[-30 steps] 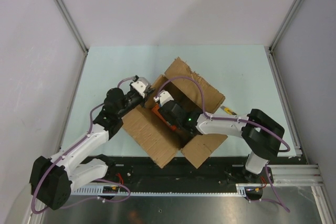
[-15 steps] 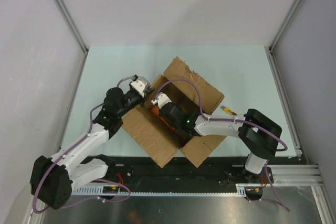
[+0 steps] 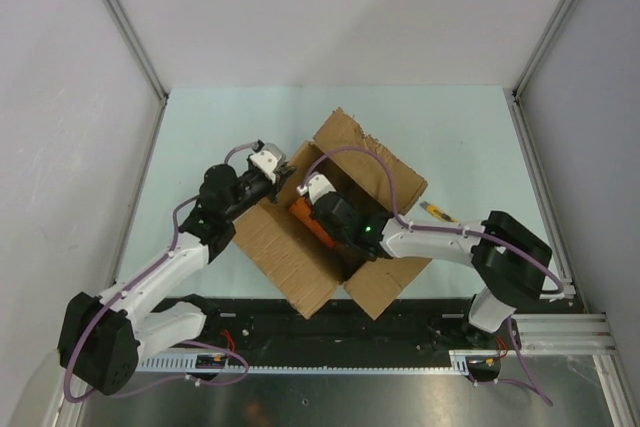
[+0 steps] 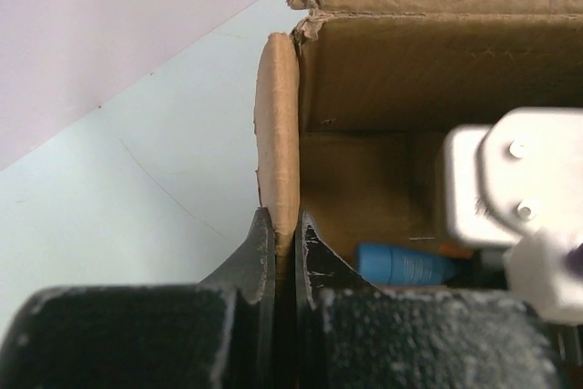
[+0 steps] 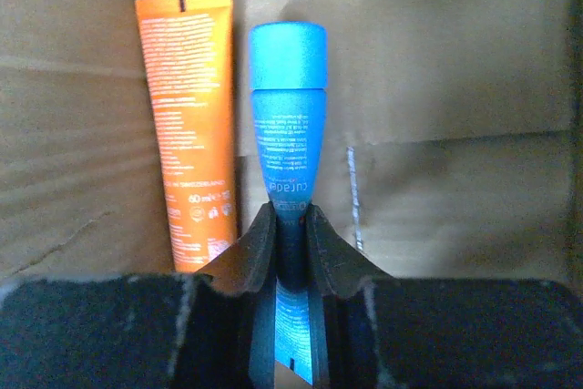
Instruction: Unpack the express box
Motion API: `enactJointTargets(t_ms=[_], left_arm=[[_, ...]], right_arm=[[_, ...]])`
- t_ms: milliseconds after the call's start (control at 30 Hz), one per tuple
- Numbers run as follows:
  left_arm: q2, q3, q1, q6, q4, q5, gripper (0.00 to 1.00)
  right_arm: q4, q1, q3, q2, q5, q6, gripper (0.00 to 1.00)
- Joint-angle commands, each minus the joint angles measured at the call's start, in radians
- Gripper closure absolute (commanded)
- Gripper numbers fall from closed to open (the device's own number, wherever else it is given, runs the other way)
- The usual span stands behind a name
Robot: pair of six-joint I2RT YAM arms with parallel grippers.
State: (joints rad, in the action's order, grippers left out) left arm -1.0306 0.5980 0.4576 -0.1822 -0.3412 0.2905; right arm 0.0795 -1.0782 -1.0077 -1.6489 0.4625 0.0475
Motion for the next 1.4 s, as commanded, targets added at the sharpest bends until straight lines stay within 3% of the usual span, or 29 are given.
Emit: enactJointTargets(t_ms=[0,333,600,733,1067,1167,1367], left_arm=[[-0.009,0.077,-0.005,0.006,-0.048,-0.054,0.96],[-0.112,0.170,-0.005,0.053,0.093,-0.186,0.91],[-0.256,0.336,-0.007,0.098,0.294,-0.215,0.91],[-0.284,0.373,-0.016,0.116,0.334,-0.185,0.81],[-0.364,0.465,-0.053,0.176,0.472,-0.154,0.78],[-0.362,0.464,-0.063,0.176,0.476,-0.149,0.78],[-0.342,0.447,-0.076,0.173,0.479,-0.133,0.77]], right_arm=[[-0.020,0.029,-0.002,0.112,-0.007,0.034,0.99],[0.014,0.123,-0.106,0.253,-0.107,0.127,0.99],[0.016,0.208,-0.193,0.385,-0.153,0.184,0.98],[0.065,0.332,-0.212,0.489,-0.111,0.212,0.98],[0.322,0.688,-0.210,0.554,-0.028,0.314,0.96],[0.377,0.796,-0.166,0.515,-0.024,0.328,0.98],[0.323,0.969,0.055,0.428,-0.059,0.442,0.99]])
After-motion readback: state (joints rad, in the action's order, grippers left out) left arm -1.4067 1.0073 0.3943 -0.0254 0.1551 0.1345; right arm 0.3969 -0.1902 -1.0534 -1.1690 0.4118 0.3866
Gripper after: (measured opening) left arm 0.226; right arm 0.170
